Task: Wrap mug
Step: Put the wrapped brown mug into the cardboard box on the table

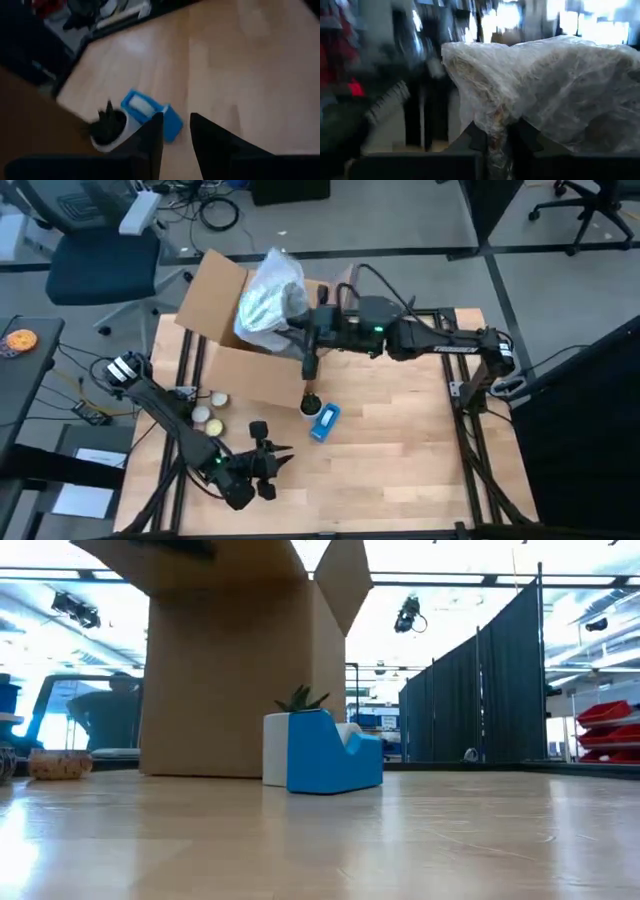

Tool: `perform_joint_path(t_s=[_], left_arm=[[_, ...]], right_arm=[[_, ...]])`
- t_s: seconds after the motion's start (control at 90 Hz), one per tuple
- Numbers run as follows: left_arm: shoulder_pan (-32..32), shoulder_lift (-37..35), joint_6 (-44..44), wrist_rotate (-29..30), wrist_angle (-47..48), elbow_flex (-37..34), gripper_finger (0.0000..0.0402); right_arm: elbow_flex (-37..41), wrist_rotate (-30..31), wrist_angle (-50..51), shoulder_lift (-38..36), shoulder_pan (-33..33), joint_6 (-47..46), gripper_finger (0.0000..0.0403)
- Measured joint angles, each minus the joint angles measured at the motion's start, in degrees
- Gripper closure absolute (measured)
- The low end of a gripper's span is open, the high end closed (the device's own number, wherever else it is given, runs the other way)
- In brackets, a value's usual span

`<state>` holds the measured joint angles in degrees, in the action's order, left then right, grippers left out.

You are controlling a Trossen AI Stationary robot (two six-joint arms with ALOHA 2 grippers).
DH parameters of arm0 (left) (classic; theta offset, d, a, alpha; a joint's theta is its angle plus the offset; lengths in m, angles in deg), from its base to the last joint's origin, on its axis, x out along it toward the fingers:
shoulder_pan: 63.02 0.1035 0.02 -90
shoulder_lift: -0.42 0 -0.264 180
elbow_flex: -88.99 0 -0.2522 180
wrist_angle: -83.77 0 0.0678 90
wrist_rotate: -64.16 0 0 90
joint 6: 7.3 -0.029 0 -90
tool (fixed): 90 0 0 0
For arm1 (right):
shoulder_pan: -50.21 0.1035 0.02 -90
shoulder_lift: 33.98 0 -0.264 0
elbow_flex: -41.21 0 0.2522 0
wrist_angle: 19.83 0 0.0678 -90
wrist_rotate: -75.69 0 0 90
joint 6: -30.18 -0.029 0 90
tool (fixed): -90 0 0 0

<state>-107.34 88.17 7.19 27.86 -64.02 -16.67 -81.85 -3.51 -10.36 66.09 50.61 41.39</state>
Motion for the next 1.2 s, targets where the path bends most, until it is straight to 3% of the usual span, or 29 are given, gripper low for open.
perform_joint_path(t_s=[0.189,0.489,0.656,0.789,1.022,1.2], left_arm=[[0.0,-2.36,-2.64,0.12,3.8,2.05,0.0319],[1.07,-2.71,-5.43,4.94,4.19,1.99,0.0319],[1.84,-2.69,-5.49,4.9,4.21,1.99,0.0319],[1.9,-2.67,-5.5,4.58,4.6,1.97,0.0319],[1.06,-2.67,-4.84,4.44,5.16,1.97,0.0319],[0.26,-2.67,-3.79,4.49,5.16,1.97,0.0319]], right_arm=[[0.05,1.35,-8.15,3.68,-4.1,4.31,0.0387],[-0.25,-1.96,-12.61,13.09,-12.52,-1.62,0.0387],[-0.61,-1.69,-6.27,16.88,-14.3,-4.33,0.0387],[-0.14,0.54,7.59,16.6,-13.72,-3.23,0.0387],[0.35,2.54,23.54,12.23,-9.77,-1.67,0.0387],[0.05,4.46,35.44,4.91,-7.63,-1.78,0.0387]])
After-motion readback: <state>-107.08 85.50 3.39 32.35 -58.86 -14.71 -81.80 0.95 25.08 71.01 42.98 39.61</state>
